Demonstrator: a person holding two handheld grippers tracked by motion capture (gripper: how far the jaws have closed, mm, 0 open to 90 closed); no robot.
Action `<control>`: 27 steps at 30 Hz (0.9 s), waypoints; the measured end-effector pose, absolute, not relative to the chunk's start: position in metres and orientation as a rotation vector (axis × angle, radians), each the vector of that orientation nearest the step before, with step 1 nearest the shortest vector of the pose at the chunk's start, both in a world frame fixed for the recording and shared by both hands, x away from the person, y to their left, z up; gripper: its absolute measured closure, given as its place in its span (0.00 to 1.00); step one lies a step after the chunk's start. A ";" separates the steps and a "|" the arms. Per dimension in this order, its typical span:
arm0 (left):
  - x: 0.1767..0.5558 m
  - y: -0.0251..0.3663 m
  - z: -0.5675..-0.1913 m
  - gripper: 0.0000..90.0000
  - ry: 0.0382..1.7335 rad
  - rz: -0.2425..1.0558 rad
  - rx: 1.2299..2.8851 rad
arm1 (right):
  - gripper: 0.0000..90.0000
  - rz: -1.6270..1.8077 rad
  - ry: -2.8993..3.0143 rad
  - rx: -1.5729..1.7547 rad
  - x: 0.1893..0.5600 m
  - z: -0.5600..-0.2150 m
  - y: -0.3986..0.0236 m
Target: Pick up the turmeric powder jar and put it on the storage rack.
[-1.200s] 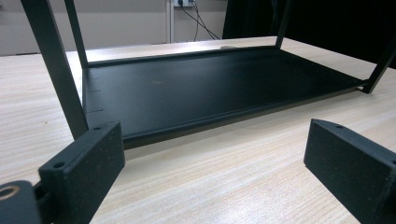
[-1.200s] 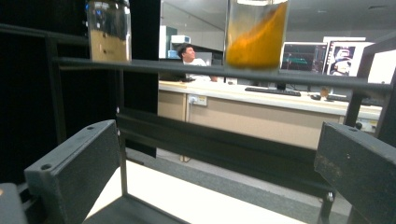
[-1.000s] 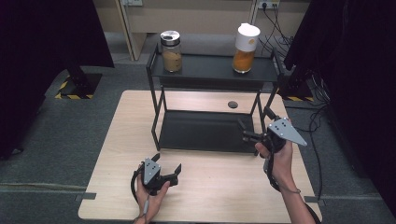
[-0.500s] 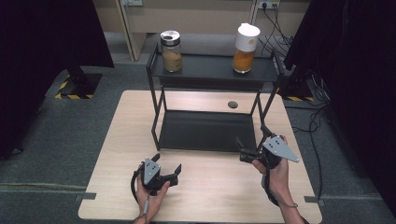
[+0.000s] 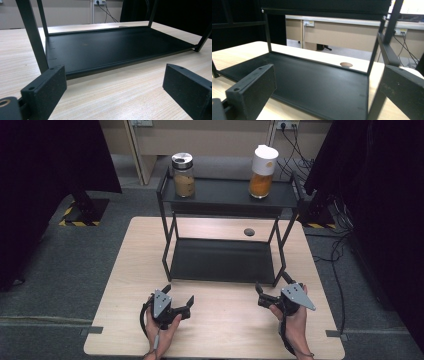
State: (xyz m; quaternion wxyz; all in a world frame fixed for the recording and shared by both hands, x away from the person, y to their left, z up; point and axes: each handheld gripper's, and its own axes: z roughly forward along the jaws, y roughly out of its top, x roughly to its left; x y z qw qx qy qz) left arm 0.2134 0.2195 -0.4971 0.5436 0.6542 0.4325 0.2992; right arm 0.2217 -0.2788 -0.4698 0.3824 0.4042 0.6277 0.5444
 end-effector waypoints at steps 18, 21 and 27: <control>0.214 0.220 -0.496 0.05 1.029 0.702 1.555 | 0.00 1.379 1.633 1.089 0.212 -0.485 -0.286; 0.214 0.220 -0.496 0.05 1.029 0.702 1.555 | 0.00 1.376 1.635 1.105 0.212 -0.487 -0.287; 0.214 0.220 -0.496 0.05 1.032 0.699 1.554 | 0.00 1.364 1.649 1.121 0.214 -0.491 -0.286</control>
